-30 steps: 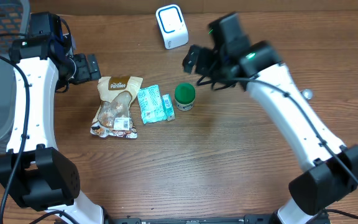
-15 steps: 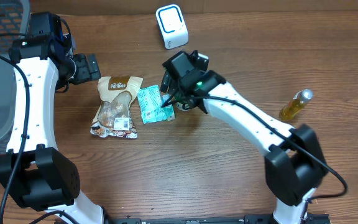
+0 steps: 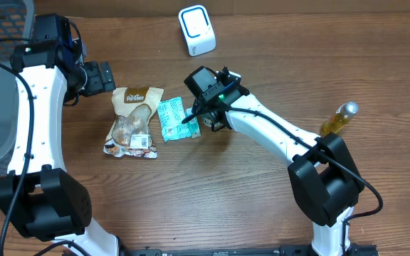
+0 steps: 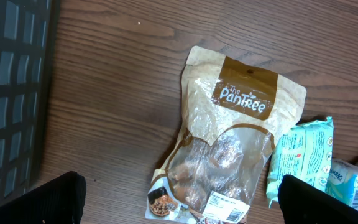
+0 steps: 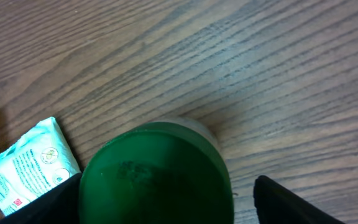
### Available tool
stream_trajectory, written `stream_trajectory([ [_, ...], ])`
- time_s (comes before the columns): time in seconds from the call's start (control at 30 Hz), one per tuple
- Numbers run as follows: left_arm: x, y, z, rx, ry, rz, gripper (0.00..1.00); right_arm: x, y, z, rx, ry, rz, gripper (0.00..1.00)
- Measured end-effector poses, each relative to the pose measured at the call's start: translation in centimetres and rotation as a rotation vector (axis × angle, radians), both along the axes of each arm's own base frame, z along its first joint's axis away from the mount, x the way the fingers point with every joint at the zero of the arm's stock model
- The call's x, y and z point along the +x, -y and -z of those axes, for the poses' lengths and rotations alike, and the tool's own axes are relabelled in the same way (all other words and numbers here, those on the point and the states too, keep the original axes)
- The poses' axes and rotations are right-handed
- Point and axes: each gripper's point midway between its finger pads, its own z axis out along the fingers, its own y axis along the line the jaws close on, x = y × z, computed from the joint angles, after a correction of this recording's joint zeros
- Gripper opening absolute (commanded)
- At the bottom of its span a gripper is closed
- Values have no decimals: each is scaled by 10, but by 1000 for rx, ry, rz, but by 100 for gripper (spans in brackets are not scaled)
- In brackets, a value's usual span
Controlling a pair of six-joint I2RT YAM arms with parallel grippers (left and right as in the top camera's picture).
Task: Scan the item barcode
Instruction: 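Lower the right gripper around the green jar lid and close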
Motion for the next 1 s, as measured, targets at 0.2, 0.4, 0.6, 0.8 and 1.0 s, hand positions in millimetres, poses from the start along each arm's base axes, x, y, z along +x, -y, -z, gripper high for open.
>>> stream_trajectory([
  [0.2,0,0,0,0,0,0,99,-6,6,2,-41,-28,-33,60],
  [0.4,0,0,0,0,0,0,100,-17,19,0,-128,-86,-127,59],
  [0.6,0,0,0,0,0,0,100,-28,49,-2,-234,-175,-248,59],
  [0.8,0,0,0,0,0,0,100,-22,71,-3,-266,-211,-323,63],
  [1.0,0,0,0,0,0,0,100,-11,75,-2,-221,-212,-417,71],
])
